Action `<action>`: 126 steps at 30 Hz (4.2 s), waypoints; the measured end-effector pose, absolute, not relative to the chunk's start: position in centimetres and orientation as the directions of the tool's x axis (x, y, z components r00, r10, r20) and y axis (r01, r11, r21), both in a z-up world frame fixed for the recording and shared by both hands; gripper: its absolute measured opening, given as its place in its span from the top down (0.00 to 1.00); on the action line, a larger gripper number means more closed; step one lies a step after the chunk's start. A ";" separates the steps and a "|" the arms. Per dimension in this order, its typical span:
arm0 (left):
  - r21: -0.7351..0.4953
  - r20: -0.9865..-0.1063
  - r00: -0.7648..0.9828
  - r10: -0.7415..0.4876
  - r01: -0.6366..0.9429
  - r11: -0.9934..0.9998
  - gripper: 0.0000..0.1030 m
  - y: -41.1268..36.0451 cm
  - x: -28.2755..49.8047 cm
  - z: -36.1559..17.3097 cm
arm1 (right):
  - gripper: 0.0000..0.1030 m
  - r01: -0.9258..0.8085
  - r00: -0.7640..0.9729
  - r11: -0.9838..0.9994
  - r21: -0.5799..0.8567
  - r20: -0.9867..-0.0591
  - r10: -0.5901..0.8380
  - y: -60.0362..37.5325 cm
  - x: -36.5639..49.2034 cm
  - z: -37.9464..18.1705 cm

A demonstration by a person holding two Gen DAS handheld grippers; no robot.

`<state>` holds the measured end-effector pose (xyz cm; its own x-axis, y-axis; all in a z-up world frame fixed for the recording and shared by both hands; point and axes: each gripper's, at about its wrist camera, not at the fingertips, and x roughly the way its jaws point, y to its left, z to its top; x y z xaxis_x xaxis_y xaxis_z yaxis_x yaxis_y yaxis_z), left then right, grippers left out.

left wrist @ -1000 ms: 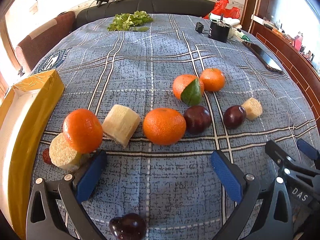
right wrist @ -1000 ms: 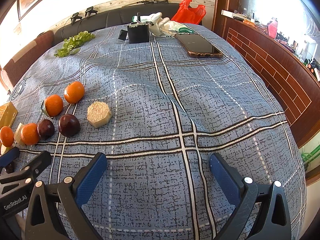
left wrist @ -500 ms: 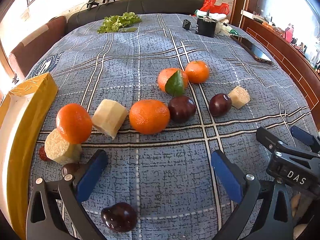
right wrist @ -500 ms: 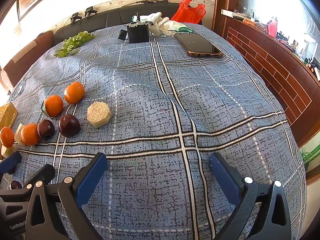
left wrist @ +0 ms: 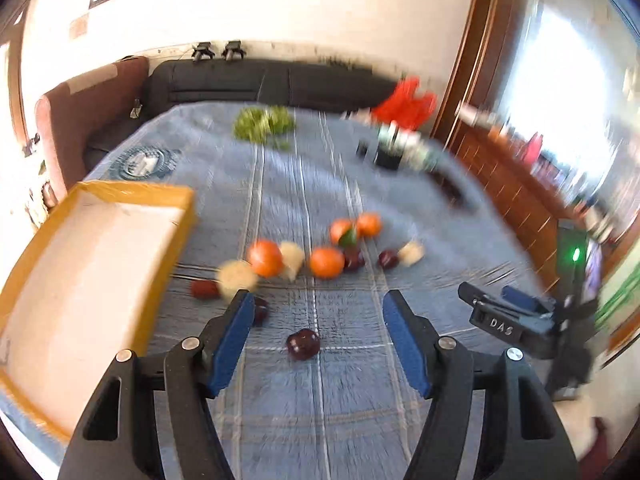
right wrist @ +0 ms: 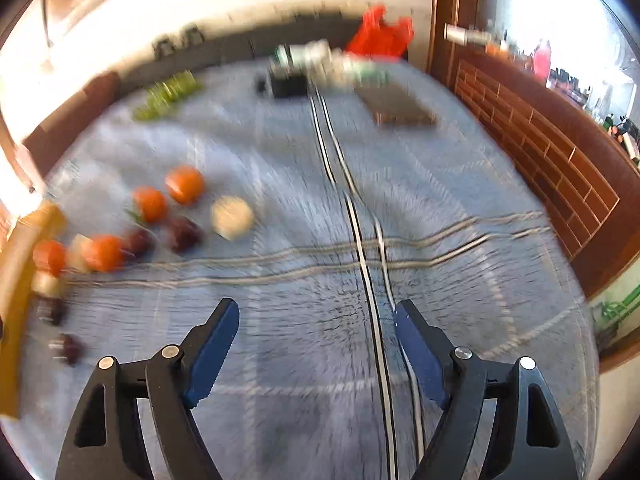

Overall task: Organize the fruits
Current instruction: 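Raise both tools and swing them toward the fruit row, then grasp an orange with the left tool while the right tool grasps a dark plum, then carry the orange and plum over the yellow-edged tray and open both tools, then grasp the round rice cake with the left tool while the right grasps a plum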

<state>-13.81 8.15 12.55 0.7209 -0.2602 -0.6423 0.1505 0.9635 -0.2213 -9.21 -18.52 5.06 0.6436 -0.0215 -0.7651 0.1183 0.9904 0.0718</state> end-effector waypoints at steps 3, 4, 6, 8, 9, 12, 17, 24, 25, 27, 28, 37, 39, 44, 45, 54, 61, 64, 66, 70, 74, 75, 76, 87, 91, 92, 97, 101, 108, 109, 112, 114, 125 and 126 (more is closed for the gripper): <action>-0.298 -0.563 0.767 -0.308 0.160 0.941 0.35 12.4 -17.3 18.4 | 0.19 0.082 0.775 0.994 0.068 -0.631 -0.021 -17.9 -13.4 11.5; -0.301 -0.527 0.799 -0.291 0.145 0.943 0.35 13.7 -18.5 20.6 | 0.19 0.075 0.802 0.994 0.077 -0.597 -0.014 -17.9 -14.5 13.3; -0.280 -0.448 0.865 -0.225 0.103 0.954 0.35 16.2 -21.0 25.5 | 0.18 0.046 0.871 0.992 0.115 -0.491 0.017 -18.1 -17.3 18.7; -0.247 -0.373 0.916 -0.147 0.054 0.967 0.35 18.0 -23.0 29.8 | 0.16 0.018 0.921 0.991 0.134 -0.389 0.036 -18.3 -19.6 23.7; -0.228 -0.338 0.935 -0.108 0.029 0.973 0.33 18.7 -23.7 31.7 | 0.14 0.000 0.940 0.990 0.142 -0.337 0.048 -18.3 -20.5 26.3; -0.152 -0.244 0.970 -0.001 -0.037 0.988 0.24 20.1 -25.3 36.0 | 0.07 -0.054 0.976 0.986 0.155 -0.198 0.085 -17.9 -22.5 32.2; -0.190 -0.274 0.961 0.019 -0.074 0.979 0.22 22.2 -24.4 33.8 | 0.00 -0.220 0.919 0.951 0.215 -0.282 0.276 -15.2 -20.5 31.2; -0.256 -0.457 0.884 -0.094 -0.030 0.966 0.45 22.4 -19.2 25.8 | 0.28 -0.272 0.650 0.902 0.335 -0.628 0.429 -9.7 -12.2 15.0; -0.257 -0.476 0.873 -0.107 -0.022 0.966 0.52 22.1 -18.4 24.9 | 0.33 -0.279 0.617 0.895 0.349 -0.649 0.446 -9.6 -12.0 13.2; -0.272 -0.522 0.839 -0.156 0.010 0.962 0.56 21.2 -16.5 22.8 | 0.33 -0.297 0.590 0.897 0.328 -0.676 0.443 -8.3 -11.0 10.4; -0.288 -0.540 0.821 -0.186 0.028 0.957 0.56 21.0 -15.4 21.9 | 0.33 -0.309 0.579 0.897 0.317 -0.685 0.442 -7.8 -10.6 9.5; -0.293 -0.703 0.643 -0.304 0.128 0.947 0.52 15.8 -7.1 13.2 | 0.33 -0.420 0.491 0.875 0.239 -0.751 0.441 -3.9 -8.3 4.2; -0.289 -0.727 0.609 -0.318 0.149 0.946 0.52 14.7 -5.6 11.5 | 0.33 -0.429 0.474 0.870 0.244 -0.759 0.446 -3.7 -7.8 3.4; -0.291 -0.768 0.540 -0.344 0.185 0.939 0.52 12.5 -1.5 7.9 | 0.33 -0.453 0.457 0.855 0.252 -0.758 0.465 -3.5 -6.7 1.6; -0.288 -0.778 0.527 -0.342 0.185 0.940 0.52 12.0 -0.8 7.4 | 0.33 -0.459 0.446 0.851 0.253 -0.763 0.468 -3.3 -6.6 1.3; -0.183 -0.837 0.472 -0.276 0.234 0.955 0.63 9.1 2.0 3.5 | 0.42 -0.505 0.455 0.834 0.220 -0.754 0.474 -2.2 -6.6 1.4; -0.071 -0.839 0.508 -0.194 0.252 0.965 0.70 7.5 0.8 3.5 | 0.55 -0.503 0.462 0.837 0.213 -0.753 0.469 -2.0 -6.8 1.3; -0.100 -0.826 0.523 -0.212 0.234 0.967 0.70 8.4 0.0 4.1 | 0.67 -0.507 0.454 0.831 0.229 -0.748 0.484 -2.1 -6.8 1.3; -0.131 -0.810 0.541 -0.226 0.209 0.969 0.70 9.5 -0.7 5.1 | 0.69 -0.503 0.464 0.838 0.212 -0.751 0.469 -2.1 -7.0 1.4; -0.205 -0.758 0.602 -0.251 0.146 0.968 0.69 13.1 -3.6 7.9 | 0.70 -0.481 0.480 0.847 0.224 -0.741 0.469 -2.8 -7.7 2.2; -0.285 -0.712 0.661 -0.237 0.037 0.958 0.69 18.6 -7.2 9.7 | 0.70 -0.493 0.483 0.832 0.257 -0.714 0.507 -3.0 -8.8 4.0; -0.293 -0.707 0.673 -0.217 0.001 0.956 0.69 20.1 -8.0 9.8 | 0.70 -0.499 0.474 0.820 0.279 -0.705 0.528 -2.8 -9.0 4.6; -0.294 -0.705 0.682 -0.196 -0.030 0.955 0.69 21.4 -8.7 9.8 | 0.70 -0.508 0.462 0.806 0.304 -0.693 0.553 -2.5 -9.2 5.1; -0.231 -0.782 0.620 0.060 -0.379 0.896 0.69 32.9 -13.3 4.9 | 0.69 -0.648 0.195 0.560 0.517 -0.599 0.777 10.4 -8.9 7.8; -0.221 -0.783 0.615 0.088 -0.409 0.885 0.69 34.4 -13.8 4.2 | 0.69 -0.674 0.138 0.549 0.494 -0.645 0.751 15.6 -9.3 5.9; -0.217 -0.782 0.616 0.094 -0.411 0.885 0.69 34.6 -13.8 4.2 | 0.69 -0.684 0.134 0.552 0.477 -0.662 0.738 16.7 -9.5 5.4; -0.259 -0.776 0.628 0.059 -0.404 0.877 0.66 34.6 -13.5 4.3 | 0.67 -0.718 0.154 0.580 0.385 -0.724 0.672 19.7 -10.7 3.4; -0.268 -0.761 0.644 0.080 -0.424 0.865 0.51 34.1 -13.5 5.1 | 0.67 -0.725 0.177 0.587 0.359 -0.727 0.663 19.0 -10.7 3.7; -0.546 -0.661 0.740 -0.123 -0.361 0.756 0.21 34.8 -15.2 6.2 | 0.61 -0.710 0.259 0.594 0.378 -0.644 0.720 13.5 -11.0 7.1; -0.591 -0.632 0.755 -0.174 -0.325 0.738 0.21 34.5 -15.4 6.4 | 0.57 -0.697 0.284 0.605 0.385 -0.627 0.725 12.0 -10.9 7.6; -0.602 -0.594 0.774 -0.219 -0.247 0.760 0.21 32.0 -15.8 7.6 | 0.46 -0.662 0.345 0.639 0.391 -0.598 0.723 8.2 -10.4 8.7; -0.559 -0.598 0.774 -0.207 -0.217 0.800 0.21 29.9 -15.8 8.5 | 0.44 -0.625 0.398 0.674 0.393 -0.583 0.708 5.2 -9.8 9.1; -0.480 -0.645 0.704 -0.295 -0.074 0.874 0.24 23.2 -13.3 8.9 | 0.36 -0.323 0.569 0.848 0.419 -0.630 0.528 -9.2 -6.6 7.1; -0.470 -0.653 0.697 -0.297 -0.065 0.880 0.28 22.7 -13.2 8.6 | 0.36 -0.318 0.565 0.851 0.419 -0.637 0.525 -9.2 -6.6 6.9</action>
